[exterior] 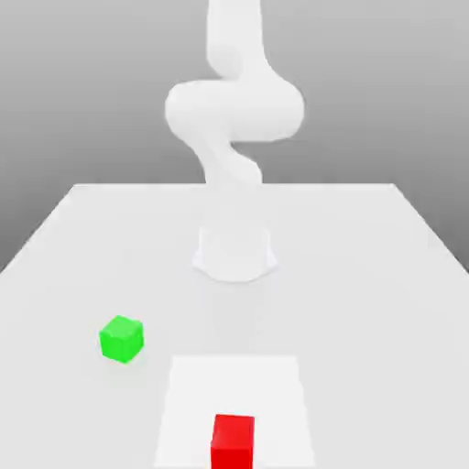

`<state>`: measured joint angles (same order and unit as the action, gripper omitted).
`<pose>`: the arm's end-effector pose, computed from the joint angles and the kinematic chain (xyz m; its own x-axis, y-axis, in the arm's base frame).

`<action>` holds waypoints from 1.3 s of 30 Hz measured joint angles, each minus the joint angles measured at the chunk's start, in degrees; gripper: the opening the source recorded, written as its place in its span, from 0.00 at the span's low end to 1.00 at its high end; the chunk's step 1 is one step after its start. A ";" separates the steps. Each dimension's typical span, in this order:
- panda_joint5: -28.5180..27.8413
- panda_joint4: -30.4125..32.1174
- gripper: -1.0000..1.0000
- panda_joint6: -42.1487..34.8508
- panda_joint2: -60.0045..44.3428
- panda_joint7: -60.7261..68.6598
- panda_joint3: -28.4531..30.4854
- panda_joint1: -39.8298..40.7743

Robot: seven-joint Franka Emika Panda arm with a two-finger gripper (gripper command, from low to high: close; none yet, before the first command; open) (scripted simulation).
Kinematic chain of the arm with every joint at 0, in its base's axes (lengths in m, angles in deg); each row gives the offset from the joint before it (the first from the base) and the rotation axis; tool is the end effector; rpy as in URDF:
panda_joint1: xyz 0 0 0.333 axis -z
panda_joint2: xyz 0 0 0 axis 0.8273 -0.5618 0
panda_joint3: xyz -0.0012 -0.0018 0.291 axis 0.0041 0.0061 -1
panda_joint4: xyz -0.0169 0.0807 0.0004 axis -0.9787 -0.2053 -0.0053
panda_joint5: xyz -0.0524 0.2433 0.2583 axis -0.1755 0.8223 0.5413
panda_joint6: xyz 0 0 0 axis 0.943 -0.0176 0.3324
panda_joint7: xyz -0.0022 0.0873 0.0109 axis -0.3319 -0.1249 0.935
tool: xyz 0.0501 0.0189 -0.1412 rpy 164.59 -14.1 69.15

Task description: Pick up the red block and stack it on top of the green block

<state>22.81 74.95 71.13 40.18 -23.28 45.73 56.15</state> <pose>0.3911 0.0001 0.6246 0.5144 -0.7210 0.4643 -0.5401 -0.6929 -0.4776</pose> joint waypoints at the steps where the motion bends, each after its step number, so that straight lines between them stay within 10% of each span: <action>1: -0.07 0.30 0.50 0.81 -2.26 -0.19 -0.09 0.10; 30: -0.88 5.75 0.50 26.66 -62.64 -4.13 -0.61 0.87; 31: -0.93 5.59 0.00 27.58 -63.75 -4.17 -0.62 0.91; 39: -0.95 5.85 0.00 26.22 -62.13 -4.19 -0.72 0.99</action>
<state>21.86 80.80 97.35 -21.95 -27.48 45.01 57.15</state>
